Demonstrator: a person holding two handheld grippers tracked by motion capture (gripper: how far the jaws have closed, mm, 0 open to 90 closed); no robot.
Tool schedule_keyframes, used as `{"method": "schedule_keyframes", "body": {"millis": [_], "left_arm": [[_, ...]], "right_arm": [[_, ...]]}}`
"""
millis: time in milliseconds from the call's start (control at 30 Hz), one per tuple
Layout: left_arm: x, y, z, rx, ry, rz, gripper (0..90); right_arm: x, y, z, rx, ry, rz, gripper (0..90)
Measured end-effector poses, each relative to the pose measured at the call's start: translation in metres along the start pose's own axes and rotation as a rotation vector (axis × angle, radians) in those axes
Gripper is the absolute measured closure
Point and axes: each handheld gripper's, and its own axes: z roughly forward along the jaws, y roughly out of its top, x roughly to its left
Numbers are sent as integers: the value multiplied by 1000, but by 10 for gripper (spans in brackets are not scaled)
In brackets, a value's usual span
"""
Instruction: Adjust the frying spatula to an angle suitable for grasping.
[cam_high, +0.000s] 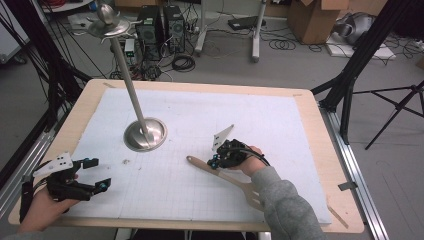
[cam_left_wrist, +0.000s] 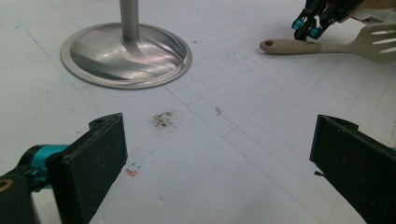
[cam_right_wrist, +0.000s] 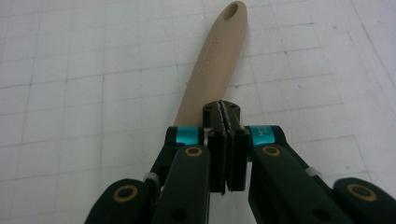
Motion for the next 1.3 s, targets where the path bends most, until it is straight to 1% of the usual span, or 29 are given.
{"method": "schedule_keyframes", "body": {"millis": [100,133,267,300,333,433,533,600,633,667,700,733,767,800,867,900,933,967,1000,1067,1100,1133,1167,1200,1233,1267,1300], "left_arm": [[0,0,0,1,1,3,44],[0,0,0,1,1,3,45],[0,0,0,-2,-1,0,45],[0,0,0,-2,-1,1,45],[0,1,0,-3,-3,2,45],[0,1,2,-2,-7,3,44],[0,3,5,-2,-16,8,45],[0,5,6,-14,-23,9,44],[0,6,7,-19,-26,12,44],[-1,7,8,-30,-28,12,44],[0,8,8,-37,-29,14,44],[0,10,9,-47,-33,18,45],[0,11,9,-57,-35,19,44],[0,12,10,-63,-39,23,44],[0,15,13,-71,-44,27,44],[0,16,14,-75,-47,28,45],[0,17,16,-81,-52,26,44],[1,18,17,-81,-54,28,44],[1,19,19,-83,-58,28,44],[2,21,21,-87,-65,26,44],[2,21,23,-87,-69,26,44],[2,22,24,-86,-72,27,44],[3,22,25,-87,-74,25,44],[3,23,26,-86,-78,26,44],[4,23,27,-88,-78,24,44],[5,23,28,-87,-78,24,45],[5,23,29,-87,-78,21,45]], "right_arm": [[1,2,1,7,3,-8,900],[2,3,1,8,12,-14,900],[3,3,2,10,3,-17,900],[3,4,1,-10,-5,-13,900],[3,4,1,-10,-5,-13,900],[2,5,-10,-60,-38,26,900],[5,4,-22,-76,-62,47,900],[8,2,-33,-87,-96,78,900],[9,0,-40,-104,-112,96,900],[11,-2,-44,-116,-117,110,900],[14,-4,-50,-127,-136,126,900],[22,-7,-56,-111,-151,136,900],[25,-8,-58,-108,-158,137,900],[25,-8,-58,-108,-158,137,900],[33,-12,-61,-121,-161,156,897],[37,-14,-62,-115,-176,156,897],[45,-18,-64,-109,-188,187,871],[45,-18,-64,-109,-188,187,871],[47,-19,-64,-111,-198,188,851],[51,-23,-66,-123,-214,217,790],[54,-25,-68,-128,-236,230,757],[58,-29,-70,-145,-251,247,695],[58,-29,-70,-145,-251,247,695],[60,-31,-71,-154,-251,248,650],[62,-32,-70,-150,-242,260,591],[63,-34,-68,-108,-227,252,464],[63,-34,-68,-108,-227,252,464]]}}
